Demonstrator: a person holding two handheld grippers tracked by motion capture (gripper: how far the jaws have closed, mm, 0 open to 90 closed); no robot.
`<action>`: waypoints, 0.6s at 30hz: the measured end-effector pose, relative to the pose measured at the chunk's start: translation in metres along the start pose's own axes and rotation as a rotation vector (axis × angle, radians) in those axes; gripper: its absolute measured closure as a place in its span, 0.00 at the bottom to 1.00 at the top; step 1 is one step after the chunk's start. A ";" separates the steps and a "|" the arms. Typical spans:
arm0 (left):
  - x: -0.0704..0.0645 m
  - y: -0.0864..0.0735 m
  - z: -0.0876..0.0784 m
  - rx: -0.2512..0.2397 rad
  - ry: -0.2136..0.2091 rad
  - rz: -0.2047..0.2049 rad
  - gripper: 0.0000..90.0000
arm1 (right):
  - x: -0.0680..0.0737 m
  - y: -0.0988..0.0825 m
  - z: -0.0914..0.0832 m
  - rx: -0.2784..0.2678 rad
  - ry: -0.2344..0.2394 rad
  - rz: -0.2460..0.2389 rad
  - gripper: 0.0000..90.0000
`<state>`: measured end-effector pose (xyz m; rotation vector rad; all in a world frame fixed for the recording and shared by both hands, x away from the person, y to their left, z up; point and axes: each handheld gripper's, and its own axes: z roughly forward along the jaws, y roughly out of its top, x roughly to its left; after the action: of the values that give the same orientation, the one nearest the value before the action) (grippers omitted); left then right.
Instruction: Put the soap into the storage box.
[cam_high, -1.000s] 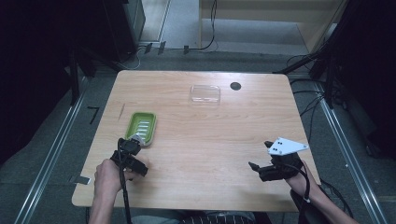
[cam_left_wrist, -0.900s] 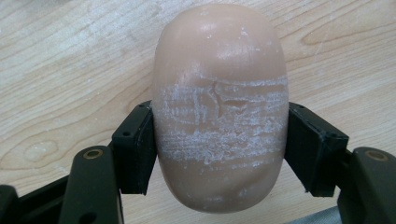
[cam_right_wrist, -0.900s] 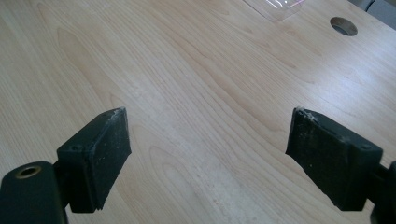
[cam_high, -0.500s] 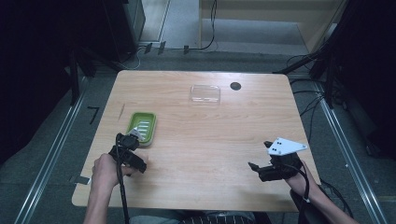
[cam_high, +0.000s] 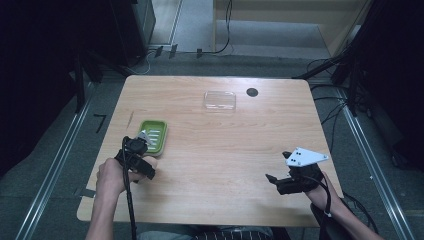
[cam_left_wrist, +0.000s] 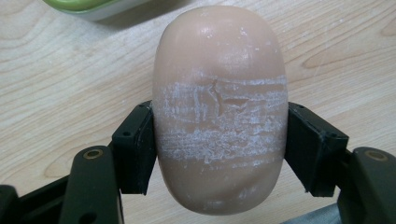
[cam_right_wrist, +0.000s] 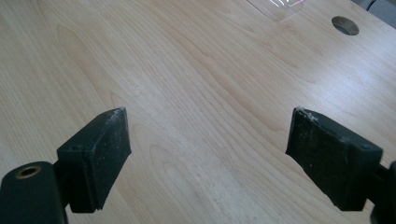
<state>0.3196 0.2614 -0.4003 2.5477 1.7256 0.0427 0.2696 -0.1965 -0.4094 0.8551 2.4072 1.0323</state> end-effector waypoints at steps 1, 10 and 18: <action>0.001 0.000 -0.001 -0.001 0.002 0.002 0.37 | 0.000 0.000 0.000 0.000 -0.001 0.000 0.15; 0.001 0.009 -0.008 -0.022 0.008 0.007 0.37 | 0.000 0.000 0.000 0.000 -0.001 0.000 0.15; -0.001 0.017 -0.013 -0.033 0.009 0.023 0.37 | 0.000 0.000 0.000 0.000 -0.003 0.000 0.15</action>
<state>0.3340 0.2551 -0.3857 2.5474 1.6846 0.0837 0.2696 -0.1968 -0.4094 0.8555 2.4051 1.0302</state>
